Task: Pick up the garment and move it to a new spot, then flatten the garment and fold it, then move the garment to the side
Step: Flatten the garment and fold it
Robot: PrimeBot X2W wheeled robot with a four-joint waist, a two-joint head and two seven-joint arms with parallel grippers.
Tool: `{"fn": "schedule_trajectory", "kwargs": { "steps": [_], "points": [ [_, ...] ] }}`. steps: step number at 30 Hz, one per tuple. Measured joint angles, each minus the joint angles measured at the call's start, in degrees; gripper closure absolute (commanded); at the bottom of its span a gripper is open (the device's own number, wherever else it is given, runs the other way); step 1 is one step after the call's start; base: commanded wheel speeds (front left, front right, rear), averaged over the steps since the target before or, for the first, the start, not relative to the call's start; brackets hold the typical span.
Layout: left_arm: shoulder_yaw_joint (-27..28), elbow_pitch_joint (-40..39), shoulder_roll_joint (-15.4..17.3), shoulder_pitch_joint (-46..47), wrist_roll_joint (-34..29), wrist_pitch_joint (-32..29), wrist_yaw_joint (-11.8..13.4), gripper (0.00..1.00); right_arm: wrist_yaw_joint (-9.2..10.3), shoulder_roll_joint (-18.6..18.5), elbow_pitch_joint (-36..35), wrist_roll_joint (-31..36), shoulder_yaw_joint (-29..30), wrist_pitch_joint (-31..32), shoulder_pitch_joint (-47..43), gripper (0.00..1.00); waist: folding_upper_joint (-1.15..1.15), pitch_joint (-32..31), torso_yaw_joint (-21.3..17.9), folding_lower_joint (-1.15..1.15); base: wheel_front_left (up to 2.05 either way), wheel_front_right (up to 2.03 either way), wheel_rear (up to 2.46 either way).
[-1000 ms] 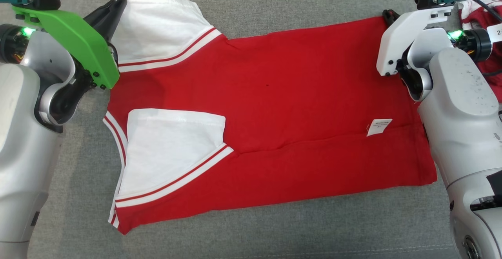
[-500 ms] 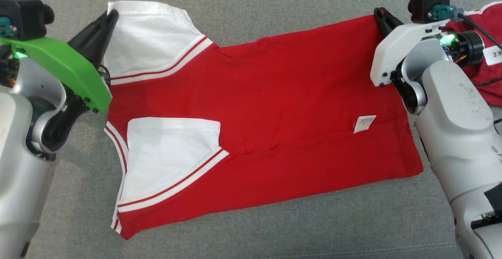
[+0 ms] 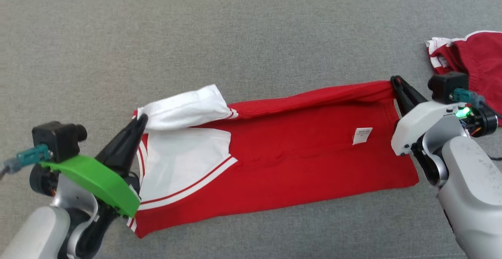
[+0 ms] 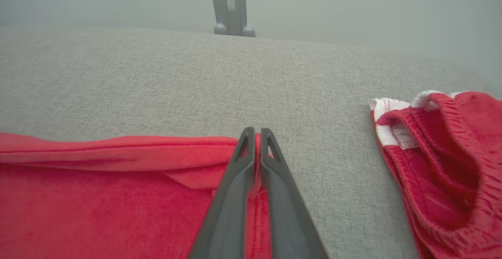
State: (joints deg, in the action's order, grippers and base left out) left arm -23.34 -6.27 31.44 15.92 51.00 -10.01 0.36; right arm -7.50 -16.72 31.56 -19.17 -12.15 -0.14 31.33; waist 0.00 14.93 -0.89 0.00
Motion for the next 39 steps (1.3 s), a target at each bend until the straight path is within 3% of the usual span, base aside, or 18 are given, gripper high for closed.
{"fn": "schedule_trajectory", "kwargs": {
  "steps": [15,16,17,18,19,20,21,30,39],
  "points": [
    [-3.5,4.1,-6.1,-12.1,1.4,7.2,0.7,1.00,0.00,1.4,-3.5,4.0,5.5,-2.9,-11.4,1.00,0.00,-4.1,2.8,0.00,0.00,0.00,0.00],
    [-3.6,4.7,-6.3,-12.5,1.5,7.6,0.7,1.00,0.00,1.6,-3.6,4.5,5.9,-3.0,-11.8,0.90,0.00,-4.2,2.8,0.00,0.00,0.00,0.00],
    [-3.8,5.2,-6.6,-12.9,1.6,7.9,0.7,1.00,0.00,1.8,-3.6,5.0,6.4,-3.2,-12.4,0.59,0.00,-4.4,2.8,0.00,0.00,0.00,0.00],
    [-3.9,5.7,-6.9,-13.1,1.6,8.2,0.7,1.00,0.00,2.1,-3.6,5.3,7.0,-3.4,-12.8,0.01,0.00,-4.6,2.8,0.00,0.00,0.00,0.00],
    [-4.2,6.2,-7.2,-13.4,1.5,8.6,0.7,0.87,0.00,2.7,-3.6,5.4,7.8,-4.1,-13.4,0.00,0.00,-4.8,2.8,0.00,0.00,0.00,0.00],
    [-4.5,6.7,-7.3,-13.8,1.4,8.9,0.7,0.62,0.00,3.3,-3.5,5.4,8.6,-4.5,-13.9,0.00,0.00,-5.0,2.7,0.00,0.00,0.00,0.00],
    [-4.5,7.0,-7.5,-14.1,1.2,9.5,0.8,0.00,0.00,3.7,-3.5,5.6,9.3,-5.0,-14.5,0.00,0.00,-5.2,2.7,0.00,0.00,0.00,0.00],
    [-0.8,10.4,-10.3,-15.3,-2.7,20.5,5.6,0.00,0.00,8.3,-6.7,6.2,18.8,-7.9,-21.0,0.00,0.00,-7.3,2.9,0.00,0.00,0.00,0.00],
    [-0.1,11.1,-13.0,-14.0,-8.9,24.2,9.3,0.00,0.00,10.1,-10.0,7.5,20.3,-3.4,-22.5,0.00,0.00,-9.0,3.7,0.00,0.00,0.00,0.00]
  ]
}}
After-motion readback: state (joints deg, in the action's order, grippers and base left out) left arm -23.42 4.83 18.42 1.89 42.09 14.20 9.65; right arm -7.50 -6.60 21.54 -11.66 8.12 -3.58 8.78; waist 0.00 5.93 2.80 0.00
